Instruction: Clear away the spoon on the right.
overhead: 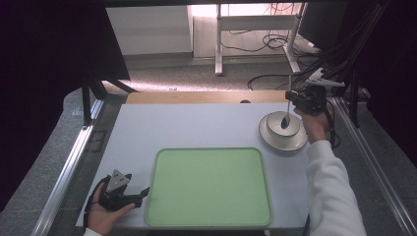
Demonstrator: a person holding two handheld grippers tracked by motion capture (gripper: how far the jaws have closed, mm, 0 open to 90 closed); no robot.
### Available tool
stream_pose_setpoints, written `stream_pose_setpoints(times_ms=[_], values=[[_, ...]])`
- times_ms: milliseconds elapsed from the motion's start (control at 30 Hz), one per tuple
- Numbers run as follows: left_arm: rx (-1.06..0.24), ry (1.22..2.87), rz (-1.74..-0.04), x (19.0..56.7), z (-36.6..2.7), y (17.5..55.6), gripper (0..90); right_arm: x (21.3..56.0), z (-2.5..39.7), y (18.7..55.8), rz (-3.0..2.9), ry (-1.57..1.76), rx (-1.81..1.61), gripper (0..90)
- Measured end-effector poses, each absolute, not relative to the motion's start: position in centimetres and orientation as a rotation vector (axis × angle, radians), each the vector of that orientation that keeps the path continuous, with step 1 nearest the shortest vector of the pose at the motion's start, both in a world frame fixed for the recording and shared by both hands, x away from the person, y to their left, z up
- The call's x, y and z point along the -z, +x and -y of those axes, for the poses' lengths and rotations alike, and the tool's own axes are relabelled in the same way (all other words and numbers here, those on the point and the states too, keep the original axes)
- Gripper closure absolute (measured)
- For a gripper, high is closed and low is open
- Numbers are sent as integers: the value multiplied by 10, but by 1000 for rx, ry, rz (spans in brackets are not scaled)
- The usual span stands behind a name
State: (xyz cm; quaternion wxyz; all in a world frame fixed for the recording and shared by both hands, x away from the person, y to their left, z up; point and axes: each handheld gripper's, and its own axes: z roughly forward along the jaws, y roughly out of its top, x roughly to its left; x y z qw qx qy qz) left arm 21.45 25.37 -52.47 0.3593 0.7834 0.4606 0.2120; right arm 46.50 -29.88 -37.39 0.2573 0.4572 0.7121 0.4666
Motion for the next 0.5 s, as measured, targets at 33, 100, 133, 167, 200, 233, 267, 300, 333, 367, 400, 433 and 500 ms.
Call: stream_pose_setpoints(times_ms=[33,100,133,167,200,233,267,300,333,367,400,433,500], values=[[-547,2021,-1188,525,-254,214,178,372,299,462,-1935,1234,-1278,897],[-547,2022,-1187,525,-253,214,178,368,298,456,-1934,1222,-1307,897],[-548,2022,-1187,525,-253,214,178,367,298,454,-1936,1214,-1317,897],[-548,2021,-1187,525,-253,214,178,366,298,451,-1943,1211,-1322,897],[-548,2021,-1186,524,-253,214,178,366,298,449,-1946,1211,-1322,897],[-549,2020,-1187,524,-253,214,178,366,298,447,-1950,1211,-1323,897],[-549,2020,-1187,524,-253,214,178,366,299,445,-1950,1211,-1334,897],[-549,2021,-1188,524,-253,214,178,366,299,443,-1953,1210,-1340,897],[-549,2022,-1188,525,-253,214,178,366,299,442,-1954,1209,-1348,897],[-549,2022,-1188,525,-253,215,178,366,300,440,-1958,1208,-1355,897],[-549,2022,-1188,525,-253,215,178,367,300,439,-1960,1206,-1366,897],[-549,2022,-1188,525,-253,215,178,367,300,438,-1962,1207,-1370,897],[-550,2021,-1189,525,-253,215,178,368,301,436,-1964,1208,-1378,897]])
